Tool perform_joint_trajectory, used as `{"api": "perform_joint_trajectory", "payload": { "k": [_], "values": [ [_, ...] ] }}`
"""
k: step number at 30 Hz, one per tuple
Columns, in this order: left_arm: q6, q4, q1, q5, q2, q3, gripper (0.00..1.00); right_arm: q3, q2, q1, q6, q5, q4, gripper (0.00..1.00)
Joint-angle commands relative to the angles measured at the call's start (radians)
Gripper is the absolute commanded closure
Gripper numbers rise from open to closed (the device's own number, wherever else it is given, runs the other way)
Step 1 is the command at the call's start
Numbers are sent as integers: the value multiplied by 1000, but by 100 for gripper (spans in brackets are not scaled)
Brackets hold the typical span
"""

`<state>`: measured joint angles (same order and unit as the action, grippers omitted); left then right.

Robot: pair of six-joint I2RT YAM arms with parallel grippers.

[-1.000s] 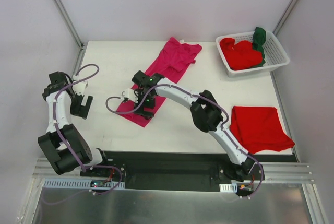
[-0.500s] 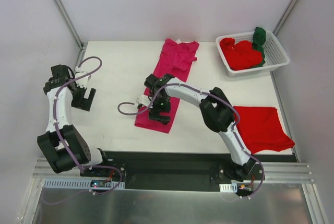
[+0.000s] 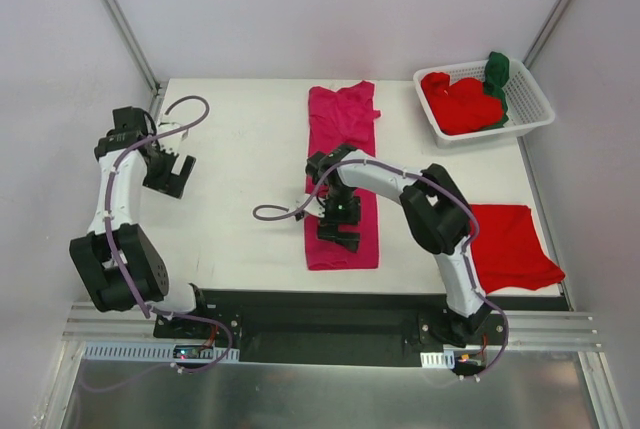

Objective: Fold and stack the t-shirts

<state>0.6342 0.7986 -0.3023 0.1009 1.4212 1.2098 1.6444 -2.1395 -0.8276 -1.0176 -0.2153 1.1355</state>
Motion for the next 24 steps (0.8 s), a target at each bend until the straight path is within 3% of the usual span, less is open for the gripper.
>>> {"api": "perform_joint_trajectory", "payload": {
  "k": [1, 6, 9, 13, 19, 24],
  "values": [
    [-16, 11, 37, 8, 35, 74, 1, -18, 68, 19, 14, -2, 50, 4],
    [13, 19, 170, -27, 24, 100, 1, 45, 240, 38, 103, 86, 1, 4],
    [44, 30, 286, -46, 19, 96, 1, -24, 388, 51, 88, 203, -32, 4],
    [48, 37, 400, -12, 65, 122, 1, -104, 530, 158, 86, 310, -72, 4],
    [-24, 37, 520, 65, 222, 201, 1, -187, 535, 257, 74, 318, -106, 4],
    [-67, 43, 607, 50, 321, 258, 1, -140, 486, 318, 13, 242, -111, 4]
  ]
}}
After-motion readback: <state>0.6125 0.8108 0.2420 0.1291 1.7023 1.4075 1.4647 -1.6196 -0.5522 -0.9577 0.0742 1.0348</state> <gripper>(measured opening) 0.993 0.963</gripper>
